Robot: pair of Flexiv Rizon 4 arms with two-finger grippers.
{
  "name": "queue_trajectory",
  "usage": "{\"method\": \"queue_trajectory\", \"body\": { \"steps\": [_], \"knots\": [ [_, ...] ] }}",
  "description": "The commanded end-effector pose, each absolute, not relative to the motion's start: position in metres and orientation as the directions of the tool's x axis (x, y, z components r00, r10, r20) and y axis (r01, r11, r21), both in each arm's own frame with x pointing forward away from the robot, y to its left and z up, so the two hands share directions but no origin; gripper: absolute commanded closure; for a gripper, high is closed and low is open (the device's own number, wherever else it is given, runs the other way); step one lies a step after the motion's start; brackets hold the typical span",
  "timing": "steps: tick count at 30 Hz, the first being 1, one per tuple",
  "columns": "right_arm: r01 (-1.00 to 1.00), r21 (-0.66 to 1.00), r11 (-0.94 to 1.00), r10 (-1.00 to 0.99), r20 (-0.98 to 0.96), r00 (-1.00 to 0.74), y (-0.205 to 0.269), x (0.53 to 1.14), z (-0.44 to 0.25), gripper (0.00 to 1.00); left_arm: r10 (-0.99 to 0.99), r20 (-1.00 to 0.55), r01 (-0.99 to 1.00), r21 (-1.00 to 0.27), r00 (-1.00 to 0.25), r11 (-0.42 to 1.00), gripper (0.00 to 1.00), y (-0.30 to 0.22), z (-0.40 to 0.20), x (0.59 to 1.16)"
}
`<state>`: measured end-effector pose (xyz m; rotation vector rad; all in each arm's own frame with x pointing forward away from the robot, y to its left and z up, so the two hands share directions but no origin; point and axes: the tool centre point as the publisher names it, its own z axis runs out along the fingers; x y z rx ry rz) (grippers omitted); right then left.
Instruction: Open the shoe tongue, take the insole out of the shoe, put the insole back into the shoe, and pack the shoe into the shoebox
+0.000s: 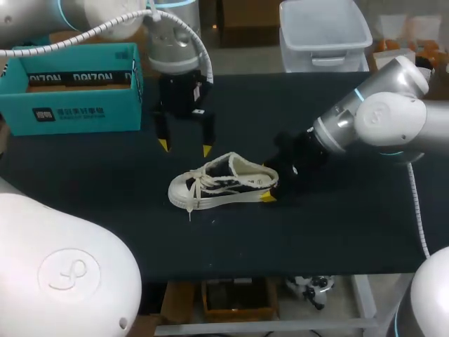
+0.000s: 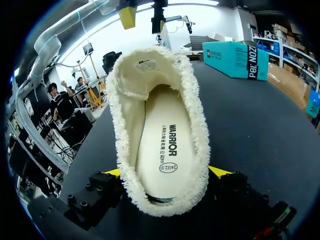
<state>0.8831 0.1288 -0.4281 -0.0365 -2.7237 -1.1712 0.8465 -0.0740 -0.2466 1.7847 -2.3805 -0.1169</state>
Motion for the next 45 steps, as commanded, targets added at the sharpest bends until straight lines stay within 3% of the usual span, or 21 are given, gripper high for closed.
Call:
{"method": "queue_trajectory", "body": {
  "steps": [1, 6, 8, 34, 36, 38, 39, 42, 44, 45],
  "knots": [
    [0.089, 0.726, 0.681, -0.051, 0.169, -0.984, 0.133, 0.880, -0.437, 0.00, -0.961, 0.085, -0.948, 0.159, -0.264, 0.275, 0.00, -0.077, -0.248, 0.845],
    [0.088, 0.733, 0.675, -0.057, 0.170, -0.984, 0.133, 0.877, -0.442, 0.00, -0.966, 0.084, -0.955, 0.154, -0.245, 0.255, 0.00, -0.080, -0.247, 0.841],
    [0.087, 0.734, 0.674, -0.058, 0.170, -0.984, 0.133, 0.877, -0.443, 1.00, -0.967, 0.086, -0.957, 0.148, -0.238, 0.249, 0.00, -0.082, -0.246, 0.839],
    [0.088, 0.747, 0.659, -0.052, 0.162, -0.985, 0.133, 0.876, -0.445, 1.00, -0.994, -0.052, -0.994, 0.050, -0.096, 0.094, 0.01, -0.157, -0.271, 0.840],
    [0.088, 0.747, 0.659, -0.052, 0.162, -0.985, 0.133, 0.876, -0.445, 1.00, -0.995, -0.060, -0.996, 0.046, -0.078, 0.075, 0.13, -0.158, -0.273, 0.843],
    [0.088, 0.747, 0.659, -0.052, 0.162, -0.985, 0.133, 0.876, -0.445, 1.00, -0.995, -0.065, -0.996, 0.053, -0.071, 0.067, 0.18, -0.159, -0.274, 0.847],
    [0.088, 0.747, 0.659, -0.052, 0.162, -0.985, 0.133, 0.876, -0.445, 1.00, -0.996, -0.069, -0.996, 0.059, -0.064, 0.059, 0.29, -0.159, -0.276, 0.850],
    [0.088, 0.747, 0.659, -0.052, 0.162, -0.985, 0.133, 0.876, -0.445, 1.00, -0.995, -0.076, -0.996, 0.073, -0.057, 0.052, 0.36, -0.160, -0.281, 0.854],
    [0.088, 0.747, 0.659, -0.052, 0.162, -0.985, 0.133, 0.876, -0.445, 1.00, -0.995, -0.087, -0.996, 0.083, -0.052, 0.044, 0.50, -0.161, -0.285, 0.856],
    [0.088, 0.747, 0.659, -0.052, 0.162, -0.985, 0.133, 0.876, -0.445, 1.00, -0.995, -0.092, -0.996, 0.083, -0.048, 0.040, 0.50, -0.162, -0.287, 0.856]
  ]
}}
